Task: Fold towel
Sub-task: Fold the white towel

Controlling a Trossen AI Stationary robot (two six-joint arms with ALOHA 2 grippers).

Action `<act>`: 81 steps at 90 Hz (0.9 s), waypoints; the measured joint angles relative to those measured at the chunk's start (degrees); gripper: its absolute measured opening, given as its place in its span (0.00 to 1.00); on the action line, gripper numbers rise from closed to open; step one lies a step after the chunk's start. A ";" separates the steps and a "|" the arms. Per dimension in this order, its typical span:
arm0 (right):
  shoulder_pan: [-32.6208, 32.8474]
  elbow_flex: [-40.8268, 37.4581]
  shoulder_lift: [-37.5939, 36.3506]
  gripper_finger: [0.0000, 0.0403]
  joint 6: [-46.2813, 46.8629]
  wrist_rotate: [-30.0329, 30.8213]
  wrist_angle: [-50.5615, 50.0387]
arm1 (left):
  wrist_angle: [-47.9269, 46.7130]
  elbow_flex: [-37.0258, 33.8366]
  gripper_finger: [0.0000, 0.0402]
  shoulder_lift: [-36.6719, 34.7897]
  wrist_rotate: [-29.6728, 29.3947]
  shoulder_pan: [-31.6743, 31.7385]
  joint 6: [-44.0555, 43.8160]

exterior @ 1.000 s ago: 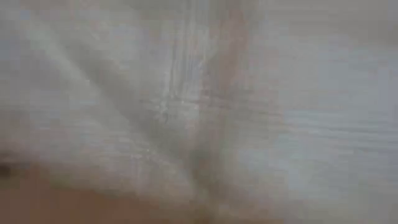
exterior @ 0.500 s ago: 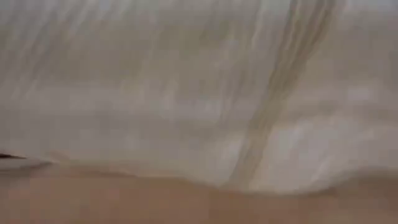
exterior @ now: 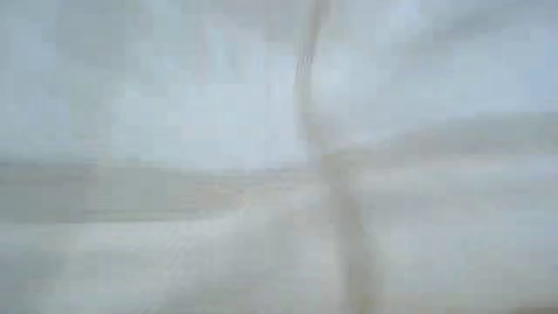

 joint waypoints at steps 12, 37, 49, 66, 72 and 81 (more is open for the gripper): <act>-6.23 -0.09 -0.12 0.00 -1.53 1.37 -3.03 | -1.09 -6.51 0.00 -3.22 0.35 5.29 4.32; -17.02 -1.24 -0.15 0.00 -9.76 1.47 -3.11 | -1.27 -27.61 0.00 -17.27 0.69 14.99 2.80; -21.91 -3.16 -0.15 0.00 -12.25 1.47 -2.44 | 1.50 -37.10 0.00 -26.22 0.29 19.32 3.53; -29.00 -4.89 -0.15 0.00 -14.60 1.44 -0.60 | 9.95 -49.04 0.00 -36.83 -1.85 26.01 9.52; -31.35 -5.09 -0.15 0.00 -15.54 1.45 -0.19 | 12.52 -52.91 0.00 -40.14 -3.07 28.52 11.41; -34.88 -5.11 -0.15 0.00 -16.70 1.32 1.65 | 16.95 -58.10 0.00 -44.47 -4.22 32.71 16.00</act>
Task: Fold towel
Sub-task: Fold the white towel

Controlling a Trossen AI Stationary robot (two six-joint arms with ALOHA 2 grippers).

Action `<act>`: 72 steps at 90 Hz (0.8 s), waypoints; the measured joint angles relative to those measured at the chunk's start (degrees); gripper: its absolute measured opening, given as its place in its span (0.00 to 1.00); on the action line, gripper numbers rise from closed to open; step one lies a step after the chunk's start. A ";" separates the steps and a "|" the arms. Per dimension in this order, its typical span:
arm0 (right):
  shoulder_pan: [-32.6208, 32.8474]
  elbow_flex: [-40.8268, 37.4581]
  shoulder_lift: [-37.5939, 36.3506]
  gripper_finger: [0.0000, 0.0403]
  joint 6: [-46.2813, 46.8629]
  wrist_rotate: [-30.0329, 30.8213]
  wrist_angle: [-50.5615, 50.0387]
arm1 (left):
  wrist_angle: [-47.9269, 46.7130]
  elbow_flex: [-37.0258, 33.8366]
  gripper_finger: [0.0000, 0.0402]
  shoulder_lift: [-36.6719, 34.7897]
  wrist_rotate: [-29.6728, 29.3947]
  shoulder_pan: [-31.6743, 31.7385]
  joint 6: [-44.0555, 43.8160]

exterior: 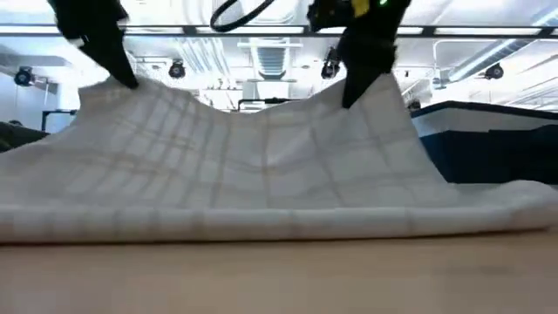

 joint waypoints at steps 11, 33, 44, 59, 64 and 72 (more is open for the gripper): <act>-4.36 -0.21 0.00 0.00 -0.58 0.04 0.58 | 7.61 -5.71 0.00 -4.59 -0.49 5.11 8.15; -11.93 -2.88 0.00 0.00 -0.05 0.00 3.97 | 19.96 -16.33 0.00 -10.95 -2.74 14.55 20.98; -14.95 -4.39 0.00 0.00 -0.07 -0.04 6.37 | 25.43 -20.24 0.00 -12.72 -4.07 18.06 26.36; -17.83 -5.12 0.00 0.00 -0.12 0.00 8.20 | 37.92 -24.18 0.00 -13.22 -5.13 20.70 36.72; -18.43 -5.14 0.06 0.00 -0.12 0.00 8.22 | 41.18 -25.37 0.00 -13.12 -5.53 21.49 39.75; -19.08 -5.14 0.45 0.00 -0.18 0.04 8.33 | 44.24 -27.21 0.00 -12.97 -7.11 23.12 42.40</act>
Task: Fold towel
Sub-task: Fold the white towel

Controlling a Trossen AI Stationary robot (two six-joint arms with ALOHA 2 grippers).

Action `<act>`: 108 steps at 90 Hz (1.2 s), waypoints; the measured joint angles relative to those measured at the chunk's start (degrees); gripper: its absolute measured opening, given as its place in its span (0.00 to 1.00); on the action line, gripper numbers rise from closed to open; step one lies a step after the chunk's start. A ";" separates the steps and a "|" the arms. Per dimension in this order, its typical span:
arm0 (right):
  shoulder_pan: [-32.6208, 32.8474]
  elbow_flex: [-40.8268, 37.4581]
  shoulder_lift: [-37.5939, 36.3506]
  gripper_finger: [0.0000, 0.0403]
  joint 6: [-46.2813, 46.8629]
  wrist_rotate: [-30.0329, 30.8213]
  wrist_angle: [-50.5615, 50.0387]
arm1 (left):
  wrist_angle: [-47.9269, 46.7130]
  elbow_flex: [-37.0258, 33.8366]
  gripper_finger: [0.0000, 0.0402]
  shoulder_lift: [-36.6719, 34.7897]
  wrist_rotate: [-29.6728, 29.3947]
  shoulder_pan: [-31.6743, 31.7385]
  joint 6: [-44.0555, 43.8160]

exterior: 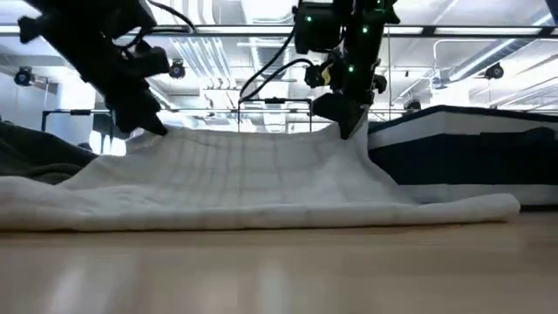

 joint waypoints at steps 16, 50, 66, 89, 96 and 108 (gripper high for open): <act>-0.42 0.02 1.76 0.00 -1.98 -0.48 1.63 | 1.52 -2.05 0.00 -0.01 -0.37 2.81 0.80; -2.03 -0.28 3.53 0.12 -1.22 -0.56 3.61 | 2.31 -2.17 0.22 0.07 -0.61 3.94 3.09; -3.26 0.14 3.38 0.34 -2.23 -0.24 2.52 | 0.80 -1.18 0.45 -0.45 -0.25 3.82 3.43; -3.20 3.68 1.23 0.53 -5.04 -0.09 -1.73 | -0.66 4.99 0.64 -1.79 -0.18 3.67 5.11; -3.20 4.67 0.32 0.55 -5.45 -0.09 -1.78 | -1.71 6.48 0.65 -2.07 1.33 3.68 5.16; -2.98 5.77 -1.07 0.58 -5.60 -1.73 -3.30 | -1.93 7.36 0.65 -2.13 7.22 3.67 4.58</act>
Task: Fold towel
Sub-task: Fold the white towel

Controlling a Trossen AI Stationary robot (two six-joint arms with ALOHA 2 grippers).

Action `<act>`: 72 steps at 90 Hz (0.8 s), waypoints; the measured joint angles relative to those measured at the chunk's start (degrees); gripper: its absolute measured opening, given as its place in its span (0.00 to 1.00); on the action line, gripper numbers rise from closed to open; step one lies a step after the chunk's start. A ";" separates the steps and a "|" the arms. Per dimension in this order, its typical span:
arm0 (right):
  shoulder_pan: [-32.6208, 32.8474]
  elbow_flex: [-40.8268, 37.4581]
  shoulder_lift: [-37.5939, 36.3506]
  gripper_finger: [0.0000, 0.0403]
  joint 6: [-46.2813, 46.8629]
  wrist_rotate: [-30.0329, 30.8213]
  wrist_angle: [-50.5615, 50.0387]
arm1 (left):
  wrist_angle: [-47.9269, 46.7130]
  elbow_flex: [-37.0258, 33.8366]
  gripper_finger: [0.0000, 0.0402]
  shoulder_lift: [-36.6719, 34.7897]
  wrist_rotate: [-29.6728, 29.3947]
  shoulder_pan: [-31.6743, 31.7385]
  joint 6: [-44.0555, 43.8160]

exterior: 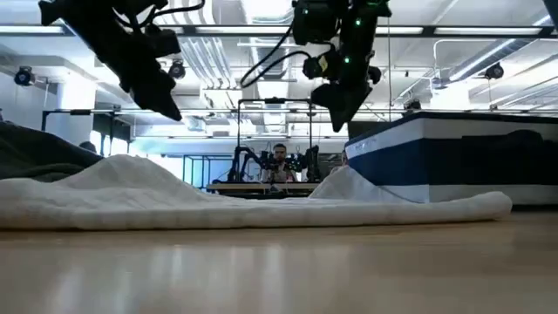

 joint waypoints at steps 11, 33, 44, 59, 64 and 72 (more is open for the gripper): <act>1.44 0.02 -1.95 0.58 -0.11 -10.50 -0.02 | 1.41 -0.78 0.61 0.59 13.07 -0.02 -0.93; 11.73 -7.49 -1.27 0.54 -3.80 -30.20 10.83 | 10.08 -8.26 0.50 4.63 31.20 -2.27 -6.54; 17.59 -14.76 0.34 0.51 -3.10 -30.47 16.94 | 10.06 -9.09 0.45 6.82 35.27 -5.33 -11.32; 21.65 -22.99 0.50 0.48 4.13 -29.99 24.83 | 9.49 -8.66 0.38 9.68 37.59 -12.03 -15.60; 22.76 -25.41 0.50 0.47 6.30 -30.13 26.71 | 9.70 -8.66 0.36 11.27 37.74 -14.59 -17.96; 24.82 -28.25 0.51 0.46 9.33 -29.97 28.70 | 9.92 -8.71 0.33 14.56 37.78 -18.74 -22.37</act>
